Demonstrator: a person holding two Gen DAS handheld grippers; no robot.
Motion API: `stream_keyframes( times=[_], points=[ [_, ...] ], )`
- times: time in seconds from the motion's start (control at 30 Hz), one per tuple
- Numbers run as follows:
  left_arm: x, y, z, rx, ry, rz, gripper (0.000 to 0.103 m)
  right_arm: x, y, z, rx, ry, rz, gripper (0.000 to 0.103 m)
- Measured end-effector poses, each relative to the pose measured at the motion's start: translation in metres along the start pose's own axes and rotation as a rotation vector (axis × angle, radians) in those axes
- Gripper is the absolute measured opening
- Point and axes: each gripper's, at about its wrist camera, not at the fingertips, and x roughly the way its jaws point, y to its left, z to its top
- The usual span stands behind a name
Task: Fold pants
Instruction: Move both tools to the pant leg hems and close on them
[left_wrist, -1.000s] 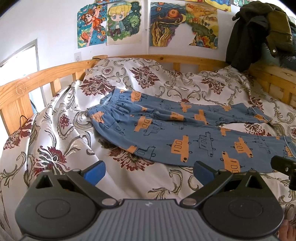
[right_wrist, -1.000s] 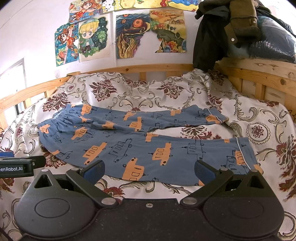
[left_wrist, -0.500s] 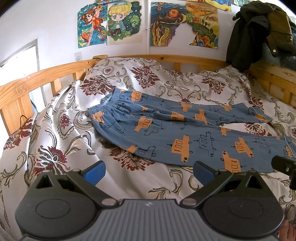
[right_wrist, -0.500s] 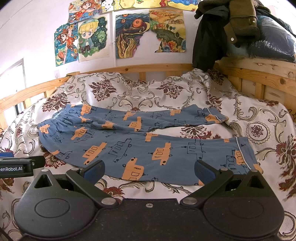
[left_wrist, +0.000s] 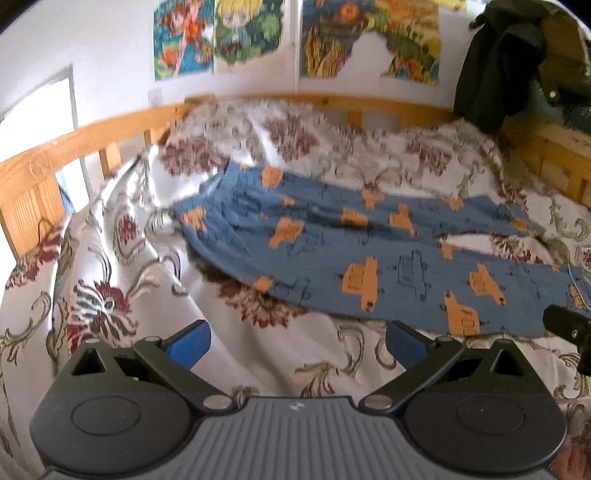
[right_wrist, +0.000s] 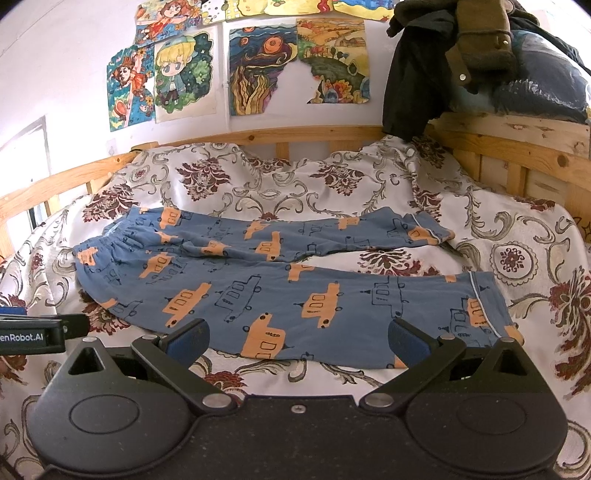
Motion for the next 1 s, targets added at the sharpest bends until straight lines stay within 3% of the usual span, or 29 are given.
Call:
stream_keyframes(
  times=[0.17, 0.27, 0.4, 0.47, 0.57, 0.63, 0.7, 0.77, 0.83, 0.93, 1.0],
  points=[
    [0.007, 0.01, 0.033, -0.082, 0.22, -0.086, 0.103, 0.015, -0.001, 0.028, -0.04, 0.123, 0.102, 0.102],
    [0.0, 0.016, 0.062, -0.044, 0.237, -0.087, 0.103, 0.027, -0.006, 0.075, -0.125, 0.219, 0.155, 0.102],
    [0.0, 0.026, 0.125, 0.098, 0.16, -0.114, 0.103, 0.037, -0.001, 0.159, -0.341, 0.289, 0.146, 0.102],
    [0.015, 0.028, 0.157, 0.153, 0.108, -0.117, 0.103, 0.053, -0.002, 0.197, -0.376, 0.313, 0.153, 0.103],
    [0.055, 0.026, 0.198, 0.225, 0.007, -0.078, 0.103, 0.093, -0.009, 0.236, -0.358, 0.319, 0.267, 0.103],
    [0.09, 0.021, 0.22, 0.261, -0.006, -0.074, 0.103, 0.13, -0.013, 0.245, -0.366, 0.327, 0.371, 0.102],
    [0.126, 0.015, 0.239, 0.273, 0.043, -0.086, 0.103, 0.161, -0.019, 0.245, -0.405, 0.326, 0.388, 0.103],
    [0.172, 0.005, 0.261, 0.286, 0.128, -0.146, 0.103, 0.189, -0.021, 0.246, -0.515, 0.398, 0.428, 0.103],
    [0.205, -0.005, 0.274, 0.328, 0.163, -0.195, 0.103, 0.206, -0.025, 0.25, -0.667, 0.388, 0.535, 0.103],
    [0.246, -0.029, 0.288, 0.454, 0.152, -0.226, 0.103, 0.235, -0.033, 0.25, -0.841, 0.356, 0.593, 0.102],
    [0.27, -0.046, 0.289, 0.57, 0.147, -0.261, 0.103, 0.268, -0.042, 0.245, -0.86, 0.37, 0.6, 0.102]
  ],
)
